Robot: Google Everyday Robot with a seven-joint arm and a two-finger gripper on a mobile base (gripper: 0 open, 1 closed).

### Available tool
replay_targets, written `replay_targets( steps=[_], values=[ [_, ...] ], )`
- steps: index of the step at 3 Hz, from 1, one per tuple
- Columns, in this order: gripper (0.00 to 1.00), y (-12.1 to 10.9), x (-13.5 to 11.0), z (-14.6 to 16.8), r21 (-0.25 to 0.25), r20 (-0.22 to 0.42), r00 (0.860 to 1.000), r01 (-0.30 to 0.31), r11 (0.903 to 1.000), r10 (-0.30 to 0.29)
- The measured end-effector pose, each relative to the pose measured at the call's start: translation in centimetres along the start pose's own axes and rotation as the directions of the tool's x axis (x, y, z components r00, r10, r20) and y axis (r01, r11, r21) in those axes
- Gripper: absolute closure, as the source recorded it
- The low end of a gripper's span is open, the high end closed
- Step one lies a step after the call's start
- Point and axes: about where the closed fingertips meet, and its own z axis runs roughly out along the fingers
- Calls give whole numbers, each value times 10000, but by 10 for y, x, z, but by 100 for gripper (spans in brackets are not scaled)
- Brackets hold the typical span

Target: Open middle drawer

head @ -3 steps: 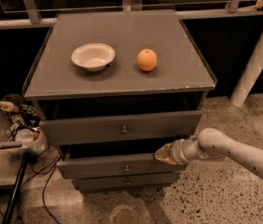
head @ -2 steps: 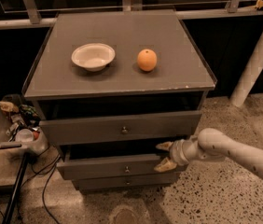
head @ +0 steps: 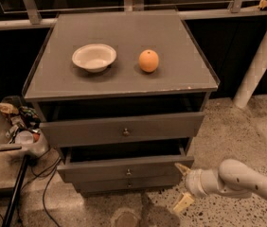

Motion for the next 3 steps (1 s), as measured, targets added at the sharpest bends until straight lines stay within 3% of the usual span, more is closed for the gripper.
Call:
replay_targets(
  steps=[1, 2, 3],
  values=[
    [0, 11, 6, -1, -99, -19, 9999, -131, 9999, 130],
    [0, -14, -21, 10, -59, -64, 9996, 257, 9997, -257],
    [0, -14, -21, 10, -60, -63, 9996, 262, 9996, -263]
  ],
)
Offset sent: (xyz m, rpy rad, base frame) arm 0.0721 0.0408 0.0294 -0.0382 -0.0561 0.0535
